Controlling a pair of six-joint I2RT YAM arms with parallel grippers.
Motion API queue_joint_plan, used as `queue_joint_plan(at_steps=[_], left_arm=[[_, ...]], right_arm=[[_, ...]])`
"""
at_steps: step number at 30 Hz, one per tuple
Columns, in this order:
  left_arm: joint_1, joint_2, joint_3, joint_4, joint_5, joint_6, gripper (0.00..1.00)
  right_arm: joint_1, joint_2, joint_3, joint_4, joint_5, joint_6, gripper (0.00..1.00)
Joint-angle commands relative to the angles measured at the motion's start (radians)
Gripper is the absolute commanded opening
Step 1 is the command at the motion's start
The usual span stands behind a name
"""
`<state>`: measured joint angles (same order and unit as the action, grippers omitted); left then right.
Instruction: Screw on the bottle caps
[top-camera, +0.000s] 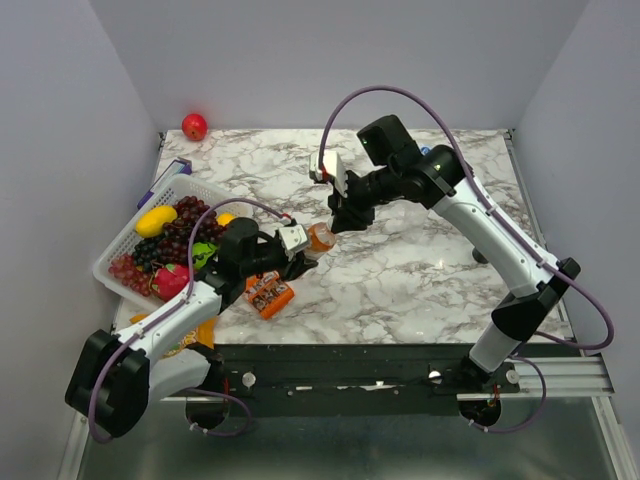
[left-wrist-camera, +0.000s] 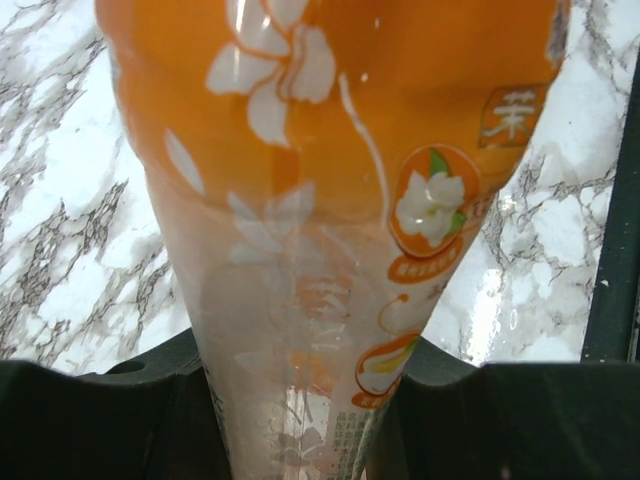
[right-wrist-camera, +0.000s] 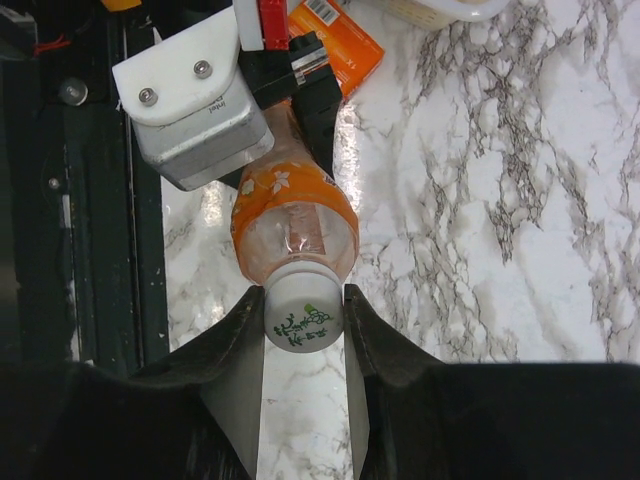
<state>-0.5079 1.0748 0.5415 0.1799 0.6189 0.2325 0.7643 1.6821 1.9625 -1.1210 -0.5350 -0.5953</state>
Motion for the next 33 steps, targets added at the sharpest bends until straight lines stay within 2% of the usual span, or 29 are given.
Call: queue_joint_plan(at_steps=[1, 5, 6, 7, 9, 10, 11, 13, 14, 15, 16, 17, 19, 21, 24, 26, 27, 28, 32, 33], left_arm=[[-0.009, 0.02, 0.011, 0.174, 0.065, -0.1, 0.0], [-0.015, 0.051, 0.021, 0.251, 0.035, -0.157, 0.0], [-0.015, 0.054, 0.02, 0.266, 0.022, -0.176, 0.05], [-0.014, 0.066, 0.021, 0.279, 0.016, -0.186, 0.28], [-0.014, 0.08, 0.032, 0.293, 0.011, -0.226, 0.41], [-0.014, 0.091, 0.038, 0.294, 0.015, -0.229, 0.53], [-0.014, 0.096, 0.05, 0.282, 0.025, -0.254, 0.61], [-0.014, 0.115, 0.06, 0.265, 0.082, -0.259, 0.7], [-0.014, 0.123, 0.072, 0.235, 0.1, -0.251, 0.67], [-0.014, 0.135, 0.08, 0.224, 0.125, -0.24, 0.59], [-0.015, 0.157, 0.087, 0.217, 0.149, -0.24, 0.4], [-0.017, 0.168, 0.1, 0.227, 0.144, -0.251, 0.27], [-0.018, 0.188, 0.1, 0.278, 0.122, -0.288, 0.02], [-0.023, 0.203, 0.116, 0.319, 0.117, -0.314, 0.0], [-0.026, 0.238, 0.15, 0.332, 0.122, -0.326, 0.0], [-0.026, 0.244, 0.158, 0.351, 0.111, -0.337, 0.0], [-0.026, 0.246, 0.163, 0.352, 0.107, -0.349, 0.0], [-0.026, 0.247, 0.166, 0.355, 0.105, -0.357, 0.0], [-0.026, 0.255, 0.179, 0.381, 0.101, -0.4, 0.0], [-0.026, 0.258, 0.181, 0.388, 0.1, -0.403, 0.0]], right_arm=[[0.012, -0.007, -0.005, 0.062, 0.033, 0.141, 0.1], [-0.023, 0.013, 0.029, 0.079, 0.012, 0.158, 0.1], [-0.032, 0.021, 0.03, 0.084, -0.008, 0.167, 0.1], [-0.039, 0.027, 0.033, 0.089, -0.016, 0.184, 0.1], [-0.059, 0.039, 0.039, 0.093, -0.034, 0.193, 0.11], [-0.063, 0.051, 0.044, 0.093, -0.051, 0.195, 0.11], [-0.072, 0.057, 0.047, 0.095, -0.056, 0.195, 0.11], [-0.083, 0.074, 0.067, 0.095, -0.069, 0.193, 0.11], [-0.091, 0.082, 0.075, 0.092, -0.08, 0.193, 0.12], [-0.092, 0.093, 0.085, 0.081, -0.088, 0.192, 0.14], [-0.091, 0.102, 0.108, 0.075, -0.094, 0.195, 0.16], [-0.095, 0.111, 0.111, 0.067, -0.095, 0.199, 0.19], [-0.095, 0.111, 0.102, 0.073, -0.092, 0.218, 0.33], [-0.106, 0.103, 0.075, 0.098, -0.091, 0.241, 0.39], [-0.129, 0.12, 0.065, 0.115, -0.124, 0.269, 0.39], [-0.146, 0.129, 0.072, 0.122, -0.126, 0.295, 0.5], [-0.152, 0.13, 0.069, 0.13, -0.132, 0.307, 0.59], [-0.16, 0.134, 0.067, 0.136, -0.15, 0.325, 0.62], [-0.178, 0.143, 0.058, 0.148, -0.175, 0.348, 0.63], [-0.181, 0.142, 0.053, 0.15, -0.187, 0.354, 0.59]])
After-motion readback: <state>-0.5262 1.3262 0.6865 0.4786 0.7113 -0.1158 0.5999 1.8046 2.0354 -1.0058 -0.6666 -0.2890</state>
